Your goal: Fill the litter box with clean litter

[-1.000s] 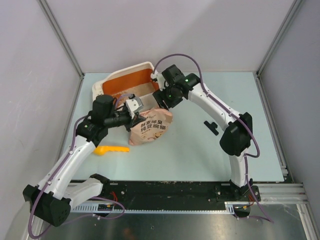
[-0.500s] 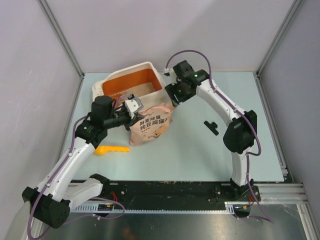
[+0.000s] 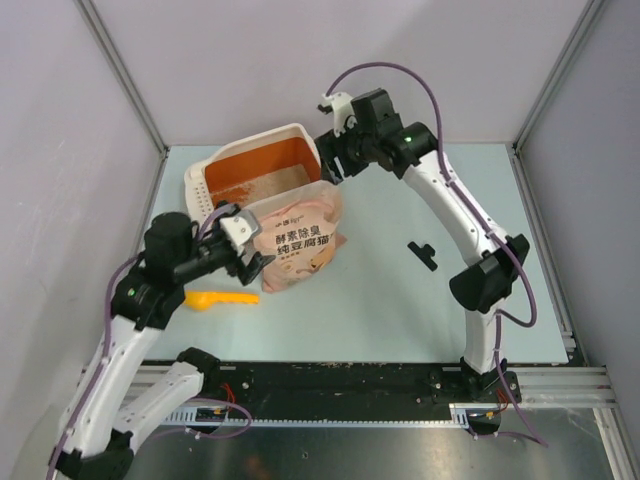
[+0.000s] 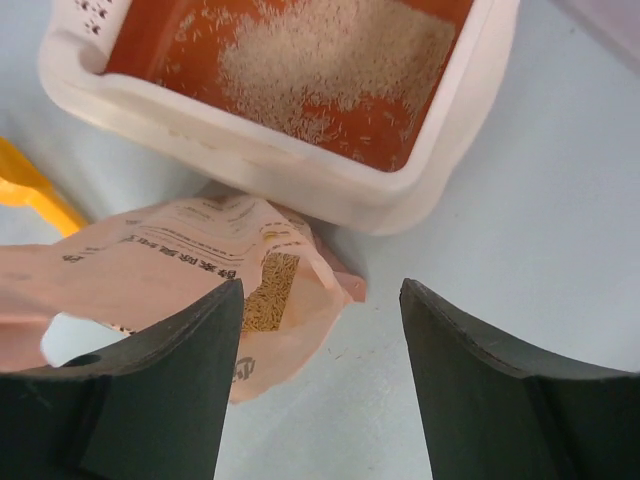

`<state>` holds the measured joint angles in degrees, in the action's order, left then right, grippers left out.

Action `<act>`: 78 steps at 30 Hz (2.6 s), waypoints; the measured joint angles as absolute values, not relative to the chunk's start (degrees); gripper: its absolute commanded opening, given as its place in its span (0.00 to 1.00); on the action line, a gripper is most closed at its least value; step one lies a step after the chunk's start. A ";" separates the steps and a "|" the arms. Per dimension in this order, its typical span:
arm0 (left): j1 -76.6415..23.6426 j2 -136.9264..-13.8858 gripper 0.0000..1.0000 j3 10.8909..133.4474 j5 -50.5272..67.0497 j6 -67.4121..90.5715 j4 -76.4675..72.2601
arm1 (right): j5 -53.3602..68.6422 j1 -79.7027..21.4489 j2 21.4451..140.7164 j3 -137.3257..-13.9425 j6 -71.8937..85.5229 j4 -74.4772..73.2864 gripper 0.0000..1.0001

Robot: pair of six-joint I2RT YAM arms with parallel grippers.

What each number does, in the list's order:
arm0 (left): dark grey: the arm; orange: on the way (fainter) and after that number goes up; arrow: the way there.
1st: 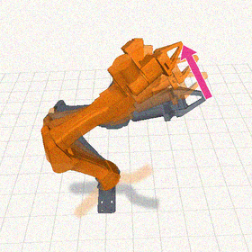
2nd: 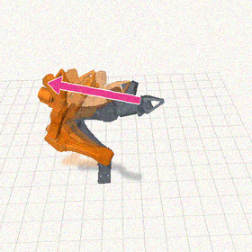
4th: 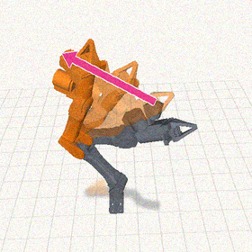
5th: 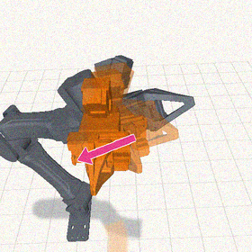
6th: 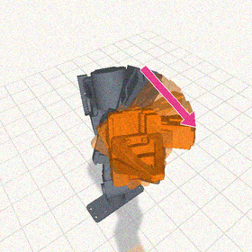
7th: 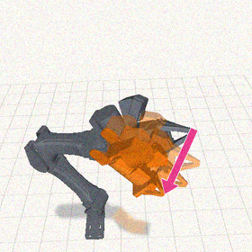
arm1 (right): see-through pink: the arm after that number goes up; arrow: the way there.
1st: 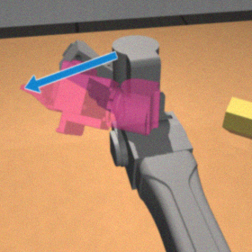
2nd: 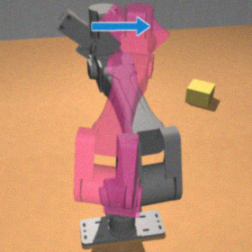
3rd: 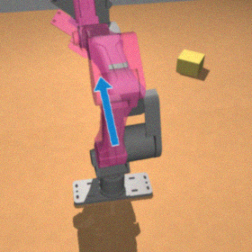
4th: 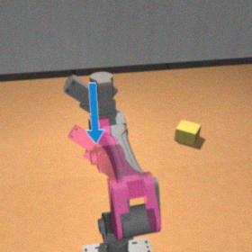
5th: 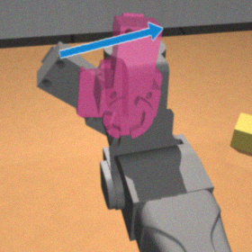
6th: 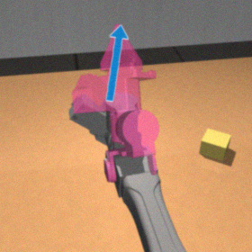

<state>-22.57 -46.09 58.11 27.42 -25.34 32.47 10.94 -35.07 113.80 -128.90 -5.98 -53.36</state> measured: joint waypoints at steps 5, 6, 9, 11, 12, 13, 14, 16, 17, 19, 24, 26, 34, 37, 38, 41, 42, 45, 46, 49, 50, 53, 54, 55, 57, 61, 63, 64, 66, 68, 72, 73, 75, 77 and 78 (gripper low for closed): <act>-20.38 -37.56 0.90 57.87 22.24 -31.11 43.29 | 13.37 -32.45 110.98 -129.67 -6.17 -52.21 0.72; -20.08 -36.45 0.90 57.63 21.50 -33.08 45.67 | 13.98 -31.64 110.59 -129.60 -6.26 -52.07 0.73; -19.62 -35.94 0.87 54.83 20.08 -38.98 52.23 | 15.33 -28.73 109.80 -129.14 -6.31 -51.96 0.76; -19.18 -37.85 0.87 51.72 18.96 -42.26 55.61 | 15.90 -26.81 109.54 -128.66 -6.42 -51.94 0.77; -18.79 -39.51 0.86 49.89 18.24 -43.86 57.17 | 15.94 -25.89 109.45 -128.33 -6.48 -51.94 0.78; -18.13 -41.36 0.86 48.10 17.54 -45.47 58.41 | 15.94 -25.19 109.36 -128.01 -6.55 -51.99 0.79; -17.21 -43.11 0.86 46.48 16.62 -47.05 59.46 | 15.92 -24.73 109.23 -127.55 -6.76 -51.94 0.79; -13.93 -47.35 0.88 43.70 15.07 -50.37 60.77 | 15.94 -24.58 108.73 -126.34 -7.46 -51.96 0.79; -11.90 -49.04 0.89 42.96 14.52 -51.83 61.28 | 15.94 -24.71 108.38 -125.73 -7.64 -51.96 0.79; -5.04 -52.86 0.89 42.41 13.98 -56.03 62.19 | 15.99 -25.08 107.22 -123.98 -8.23 -51.99 0.79; 10.02 -58.41 0.88 45.63 13.80 -65.67 62.54 | 16.03 -25.54 103.83 -120.38 -9.63 -52.03 0.79; 13.47 -60.31 0.86 48.10 14.09 -69.49 62.41 | 16.12 -25.54 102.91 -119.68 -10.13 -52.05 0.79; 19.07 -72.49 0.64 51.20 14.11 -77.43 64.77 | 17.06 -25.78 102.45 -119.59 -11.18 -51.99 0.79; 19.33 -75.22 0.50 51.07 14.17 -79.13 65.39 | 17.10 -26.06 102.45 -119.59 -11.27 -52.01 0.79; 19.38 -75.75 0.45 51.07 14.35 -79.55 65.56 | 17.12 -26.22 102.45 -119.59 -11.31 -52.03 0.79; 19.42 -76.16 0.41 51.07 15.40 -80.03 65.95 | 17.12 -26.70 102.45 -119.59 -11.60 -52.01 0.79; 19.42 -76.12 0.43 51.00 15.53 -80.12 65.95 | 17.10 -26.96 102.45 -119.57 -11.70 -52.03 0.79; 19.42 -75.66 0.44 49.41 16.10 -80.16 65.30 | 17.08 -27.59 102.45 -119.48 -12.10 -52.05 0.79; 19.46 -75.26 0.43 48.49 16.36 -80.18 65.10 | 17.06 -27.79 102.48 -119.48 -12.19 -52.03 0.79; 19.49 -72.88 0.38 44.10 17.23 -80.23 64.45 | 17.06 -28.42 102.48 -119.48 -12.36 -52.05 0.79; 19.49 -71.88 0.35 42.61 17.30 -80.20 64.14 | 17.06 -28.64 102.52 -119.48 -12.43 -52.03 0.79; 19.51 -69.23 0.18 38.57 17.41 -80.03 62.50 | 17.04 -29.45 102.74 -119.48 -12.62 -52.05 0.79; 19.51 -68.58 0.14 37.47 17.45 -79.83 61.71 | 17.04 -29.65 102.83 -119.48 -12.67 -52.05 0.79; 19.51 -67.92 0.03 36.67 17.52 -79.61 61.32 | 17.04 -30.00 102.98 -119.48 -12.75 -52.05 0.79; 19.55 -65.49 0.00 35.68 17.15 -79.15 60.03 | 16.99 -30.46 103.35 -119.48 -12.80 -52.05 0.79; 19.64 -58.04 0.00 34.37 17.21 -78.48 59.22 | 16.82 -30.83 103.85 -119.48 -12.73 -52.18 0.79; 19.64 -53.04 0.00 34.35 17.58 -78.54 60.73 | 16.80 -30.59 103.90 -119.50 -12.36 -52.27 0.79; 19.66 -49.36 0.00 34.59 18.28 -78.48 61.98 | 16.84 -30.28 103.92 -119.74 -11.90 -52.45 0.79; 19.66 -44.38 0.00 35.94 19.70 -78.08 64.36 | 17.39 -29.32 104.07 -120.51 -10.74 -52.49 0.79; 19.66 -40.10 0.00 39.99 23.05 -75.94 66.70 | 18.96 -27.59 104.31 -122.19 -9.13 -52.45 0.79; 19.64 -38.41 0.00 50.85 30.81 -67.83 66.76 | 22.96 -24.75 104.66 -126.41 -5.91 -52.21 0.84; 19.62 -39.18 0.00 53.58 32.40 -65.54 66.32 | 23.97 -24.21 104.75 -127.46 -5.17 -51.94 0.85; 18.92 -42.09 0.00 60.31 36.07 -59.53 63.90 | 27.20 -23.16 105.08 -130.17 -2.63 -51.44 0.89; 16.67 -46.33 0.00 67.31 38.02 -53.71 60.62 | 31.24 -22.26 105.30 -131.81 0.64 -49.76 0.91; 14.28 -48.69 0.00 70.48 38.04 -51.24 58.85 | 33.43 -21.96 105.34 -132.18 2.24 -48.77 0.94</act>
<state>14.28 -48.69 70.48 38.04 -51.24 58.85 33.43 -21.96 105.34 -132.18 2.24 -48.77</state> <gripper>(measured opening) 0.014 0.890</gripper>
